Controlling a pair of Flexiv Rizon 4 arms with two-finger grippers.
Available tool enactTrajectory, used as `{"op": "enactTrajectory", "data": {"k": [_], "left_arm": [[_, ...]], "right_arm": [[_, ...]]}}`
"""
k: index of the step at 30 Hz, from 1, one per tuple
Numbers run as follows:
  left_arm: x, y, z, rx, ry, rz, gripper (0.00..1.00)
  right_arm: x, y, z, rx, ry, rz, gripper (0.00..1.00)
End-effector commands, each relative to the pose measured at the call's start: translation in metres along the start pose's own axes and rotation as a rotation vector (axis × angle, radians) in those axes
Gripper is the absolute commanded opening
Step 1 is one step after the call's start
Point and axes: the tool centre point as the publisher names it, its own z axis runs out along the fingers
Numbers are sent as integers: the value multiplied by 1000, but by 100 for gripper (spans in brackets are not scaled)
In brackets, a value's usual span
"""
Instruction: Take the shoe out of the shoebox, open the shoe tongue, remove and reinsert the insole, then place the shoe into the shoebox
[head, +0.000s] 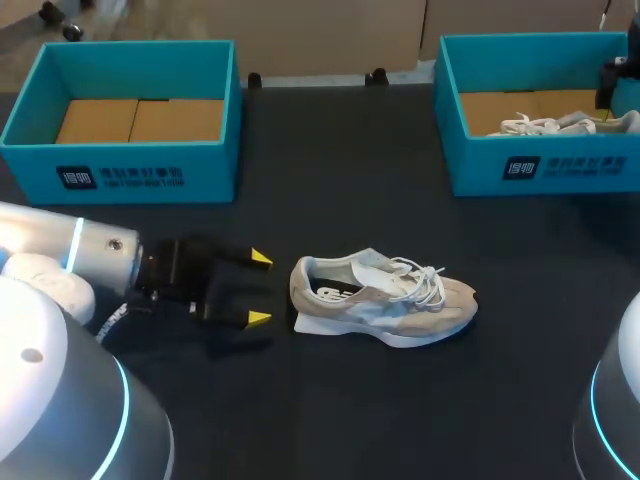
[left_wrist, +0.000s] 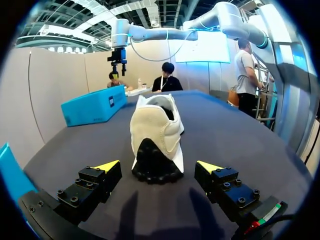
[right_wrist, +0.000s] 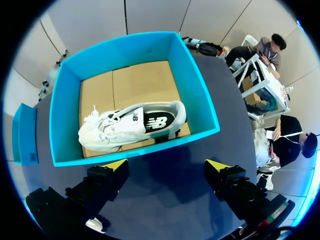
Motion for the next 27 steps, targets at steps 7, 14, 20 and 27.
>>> {"op": "enactTrajectory", "data": {"k": [7, 14, 20, 27], "left_arm": [[-9, 0, 30, -40, 28, 2, 100], [-9, 6, 43, -55, 34, -27, 100], [-5, 8, 51, -56, 37, -49, 100], [-1, 7, 66, -40, 40, -74, 100]], "right_arm": [[0, 0, 0, 0, 0, 0, 100], [0, 0, 0, 0, 0, 0, 100], [0, 0, 0, 0, 0, 0, 100], [0, 0, 0, 0, 0, 0, 100]]}}
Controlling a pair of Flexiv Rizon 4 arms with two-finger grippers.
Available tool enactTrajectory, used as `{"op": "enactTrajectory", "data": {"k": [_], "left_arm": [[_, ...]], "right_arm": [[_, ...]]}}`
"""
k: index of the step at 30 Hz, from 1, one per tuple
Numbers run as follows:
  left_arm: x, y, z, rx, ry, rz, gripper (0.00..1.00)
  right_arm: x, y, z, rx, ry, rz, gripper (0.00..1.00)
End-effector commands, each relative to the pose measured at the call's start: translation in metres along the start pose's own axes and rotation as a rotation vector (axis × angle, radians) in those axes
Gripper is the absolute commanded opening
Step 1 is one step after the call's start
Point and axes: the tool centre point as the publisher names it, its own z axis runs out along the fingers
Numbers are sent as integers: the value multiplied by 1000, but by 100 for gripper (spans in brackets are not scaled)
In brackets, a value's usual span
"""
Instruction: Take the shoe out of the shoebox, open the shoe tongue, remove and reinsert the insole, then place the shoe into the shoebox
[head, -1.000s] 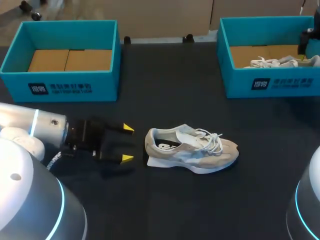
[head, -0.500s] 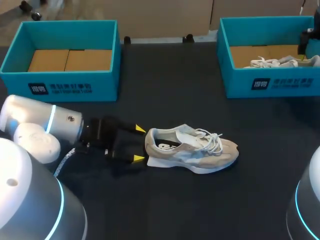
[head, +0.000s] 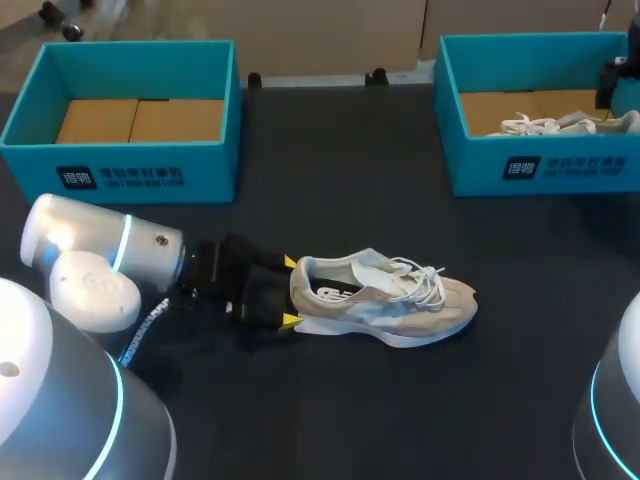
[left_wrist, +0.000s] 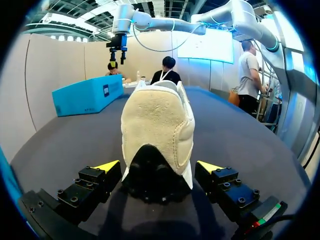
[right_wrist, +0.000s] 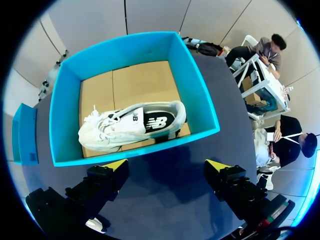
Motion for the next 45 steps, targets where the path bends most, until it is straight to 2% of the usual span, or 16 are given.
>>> {"op": "enactTrajectory", "data": {"k": [1, 18, 28, 29, 30, 31, 33, 34, 35, 41, 45], "left_arm": [[0, 0, 15, 3, 0, -4, 100], [-1, -3, 39, 31, 11, -20, 100], [1, -2, 42, 52, 5, -46, 99], [2, -2, 42, 53, 4, -47, 82], [3, -2, 42, 55, 1, -49, 59], [3, -1, 42, 60, -2, -52, 44], [4, -1, 42, 67, -8, -59, 21], [5, -1, 42, 70, -12, -61, 6], [5, -1, 42, 74, -15, -65, 0], [8, 0, 42, 99, -47, -82, 0], [10, -1, 40, 125, -107, -76, 0]], "right_arm": [[0, 0, 0, 0, 0, 0, 100], [0, 0, 0, 0, 0, 0, 100], [0, 0, 0, 0, 0, 0, 100], [0, 0, 0, 0, 0, 0, 100], [0, 0, 0, 0, 0, 0, 100], [0, 0, 0, 0, 0, 0, 100], [0, 0, 0, 0, 0, 0, 100], [0, 0, 0, 0, 0, 0, 100], [0, 0, 0, 0, 0, 0, 100], [0, 0, 0, 0, 0, 0, 100], [0, 0, 0, 0, 0, 0, 100]]}}
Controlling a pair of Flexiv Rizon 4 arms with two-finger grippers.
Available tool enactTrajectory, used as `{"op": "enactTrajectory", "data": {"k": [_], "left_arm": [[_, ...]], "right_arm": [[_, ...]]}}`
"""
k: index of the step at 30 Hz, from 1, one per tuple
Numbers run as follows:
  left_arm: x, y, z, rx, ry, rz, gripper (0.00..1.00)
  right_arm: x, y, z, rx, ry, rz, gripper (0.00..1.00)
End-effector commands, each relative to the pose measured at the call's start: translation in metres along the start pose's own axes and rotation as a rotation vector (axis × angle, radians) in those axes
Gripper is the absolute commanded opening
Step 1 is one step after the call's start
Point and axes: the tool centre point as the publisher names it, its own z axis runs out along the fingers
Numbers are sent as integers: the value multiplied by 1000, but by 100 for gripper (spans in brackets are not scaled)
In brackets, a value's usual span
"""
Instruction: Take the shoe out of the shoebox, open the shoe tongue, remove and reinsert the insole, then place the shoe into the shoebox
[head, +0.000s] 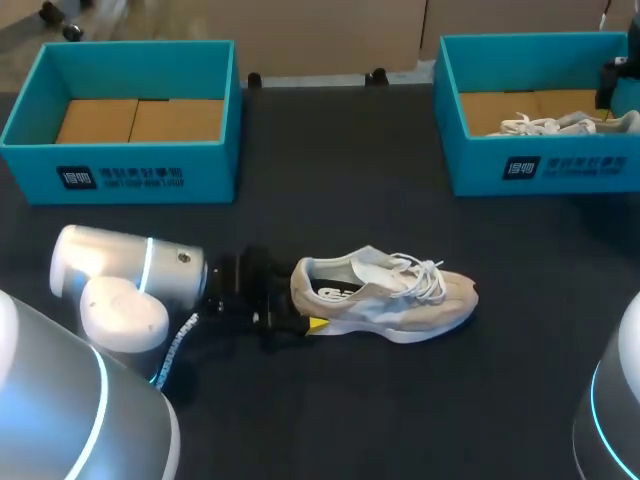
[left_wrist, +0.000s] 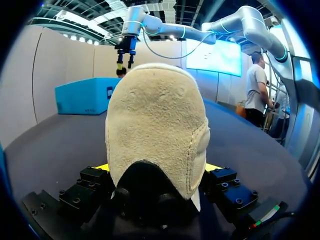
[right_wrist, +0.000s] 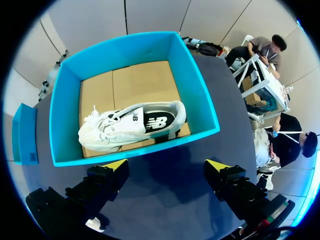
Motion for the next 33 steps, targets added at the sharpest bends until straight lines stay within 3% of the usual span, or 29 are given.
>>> {"op": "enactTrajectory", "data": {"k": [1, 33], "left_arm": [[8, 4, 0, 26, -60, 9, 0], [9, 2, -2, 32, -55, -6, 0]], "right_arm": [[0, 0, 0, 0, 0, 0, 100], [0, -1, -1, 1, 1, 3, 100]]}}
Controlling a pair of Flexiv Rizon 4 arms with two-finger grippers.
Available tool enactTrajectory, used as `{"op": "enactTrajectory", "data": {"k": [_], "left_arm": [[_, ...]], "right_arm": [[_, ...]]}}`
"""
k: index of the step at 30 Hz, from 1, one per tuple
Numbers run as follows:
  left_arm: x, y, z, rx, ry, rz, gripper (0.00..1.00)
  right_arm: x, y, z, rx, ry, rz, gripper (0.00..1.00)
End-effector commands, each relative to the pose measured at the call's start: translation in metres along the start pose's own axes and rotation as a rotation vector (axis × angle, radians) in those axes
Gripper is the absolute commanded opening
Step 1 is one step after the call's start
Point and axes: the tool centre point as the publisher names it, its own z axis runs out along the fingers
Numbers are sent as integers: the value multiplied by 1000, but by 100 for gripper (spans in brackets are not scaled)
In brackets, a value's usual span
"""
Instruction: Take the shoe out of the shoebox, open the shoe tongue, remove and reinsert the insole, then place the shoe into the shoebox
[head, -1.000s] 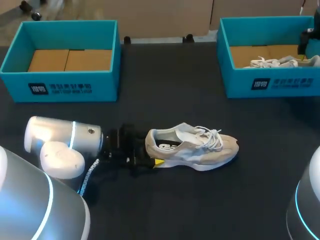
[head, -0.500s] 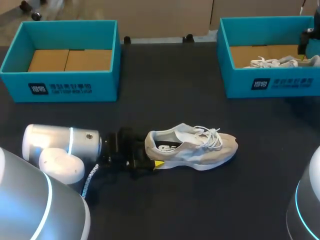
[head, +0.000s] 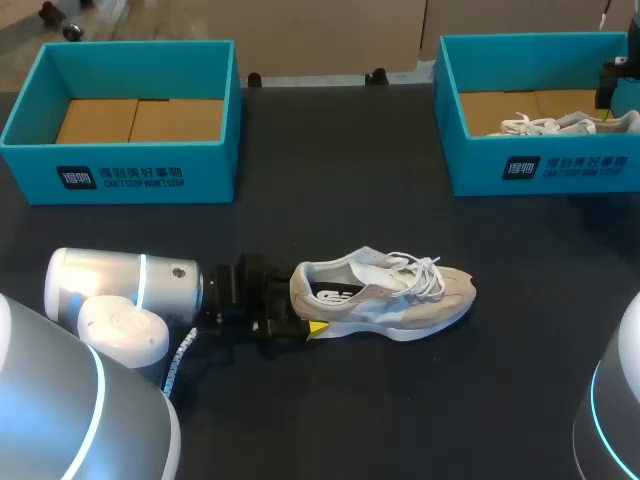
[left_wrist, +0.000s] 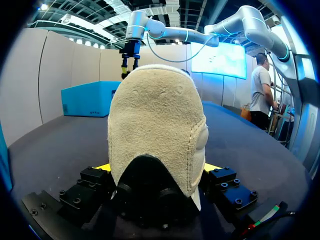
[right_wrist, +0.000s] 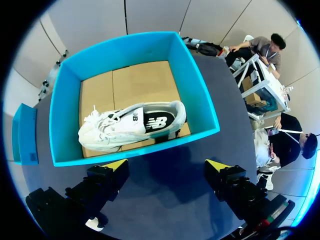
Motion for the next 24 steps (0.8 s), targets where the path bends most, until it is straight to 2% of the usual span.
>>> {"op": "enactTrajectory", "data": {"k": [1, 8, 14, 19, 23, 24], "left_arm": [[3, 1, 0, 0, -2, 0, 0], [3, 1, 0, 0, -2, 0, 0], [3, 1, 0, 0, -2, 0, 0], [3, 1, 0, 0, -2, 0, 0], [3, 1, 0, 0, -2, 0, 0], [3, 1, 0, 0, -2, 0, 0]], "right_arm": [[0, -3, -3, 10, -3, 6, 100], [18, -24, -25, 4, -4, -35, 100], [37, -60, -38, 23, -3, -32, 100], [59, -92, -39, -9, 28, -34, 100], [79, -120, -28, 28, 11, -102, 100], [84, -129, -24, 37, 48, -147, 100]]}}
